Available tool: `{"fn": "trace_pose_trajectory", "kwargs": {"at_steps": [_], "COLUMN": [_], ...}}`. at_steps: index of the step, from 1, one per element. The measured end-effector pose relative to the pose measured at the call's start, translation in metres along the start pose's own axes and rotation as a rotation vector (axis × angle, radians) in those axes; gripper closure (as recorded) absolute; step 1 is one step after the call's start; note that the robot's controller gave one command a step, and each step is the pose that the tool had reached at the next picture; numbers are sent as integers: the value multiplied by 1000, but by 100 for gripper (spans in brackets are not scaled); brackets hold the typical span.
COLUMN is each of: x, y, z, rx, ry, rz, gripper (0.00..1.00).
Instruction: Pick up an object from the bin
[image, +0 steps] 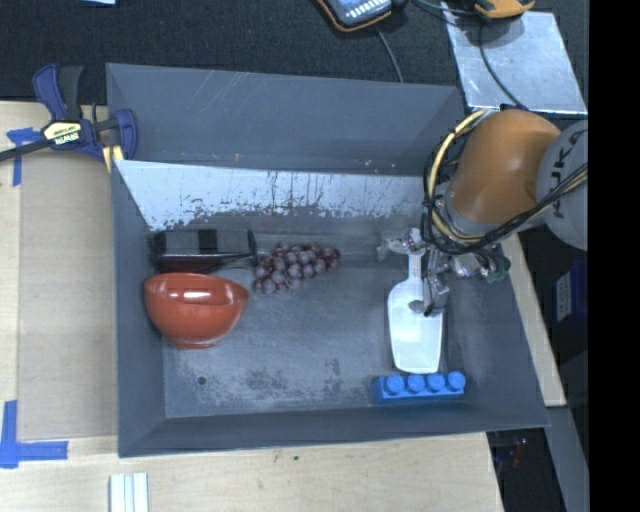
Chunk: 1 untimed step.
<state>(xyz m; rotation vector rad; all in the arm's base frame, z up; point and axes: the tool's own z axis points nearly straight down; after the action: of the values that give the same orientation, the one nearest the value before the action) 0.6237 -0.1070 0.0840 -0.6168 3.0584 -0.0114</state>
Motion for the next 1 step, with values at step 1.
{"fn": "trace_pose_trajectory", "kwargs": {"at_steps": [1], "x": [-4], "y": [0], "z": [1], "rx": [-4], "ry": [5], "rz": [223], "gripper": [0]}}
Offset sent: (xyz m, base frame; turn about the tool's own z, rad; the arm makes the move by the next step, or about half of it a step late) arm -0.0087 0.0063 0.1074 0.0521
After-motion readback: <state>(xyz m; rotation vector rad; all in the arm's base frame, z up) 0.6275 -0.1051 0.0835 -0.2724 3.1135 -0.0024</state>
